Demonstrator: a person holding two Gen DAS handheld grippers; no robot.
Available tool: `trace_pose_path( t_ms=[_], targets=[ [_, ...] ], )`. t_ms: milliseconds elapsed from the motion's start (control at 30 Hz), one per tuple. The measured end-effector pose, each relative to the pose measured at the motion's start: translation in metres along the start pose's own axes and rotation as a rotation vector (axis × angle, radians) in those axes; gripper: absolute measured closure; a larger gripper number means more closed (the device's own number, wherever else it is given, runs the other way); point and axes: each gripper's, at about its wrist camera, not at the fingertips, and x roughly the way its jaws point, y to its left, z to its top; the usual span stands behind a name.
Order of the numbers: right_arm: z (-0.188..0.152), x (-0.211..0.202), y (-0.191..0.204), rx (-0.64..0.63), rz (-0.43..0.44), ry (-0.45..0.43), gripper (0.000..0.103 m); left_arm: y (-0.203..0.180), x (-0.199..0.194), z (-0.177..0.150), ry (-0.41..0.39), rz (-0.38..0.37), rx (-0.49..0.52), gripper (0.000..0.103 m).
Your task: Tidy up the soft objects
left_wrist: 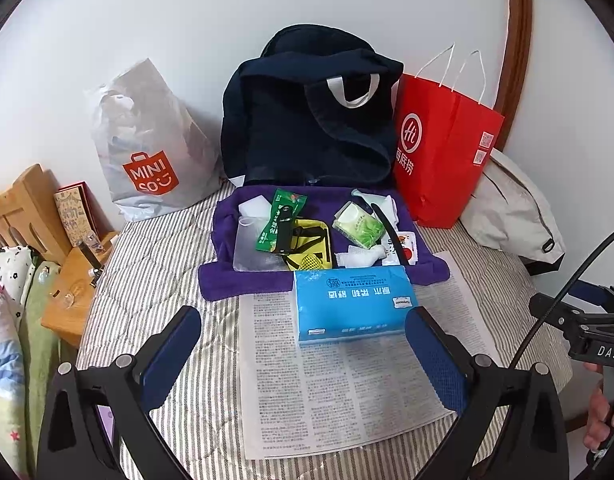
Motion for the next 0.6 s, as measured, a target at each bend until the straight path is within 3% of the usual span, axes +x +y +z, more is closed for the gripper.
trace_pose_path(
  t_ms=[600],
  targets=[
    [-0.0033, 0.0016, 0.0058, -0.008, 0.003, 0.005, 0.0, 0.0012, 0.0035, -0.0004, 0.013, -0.001, -0.008, 0.0]
  ],
)
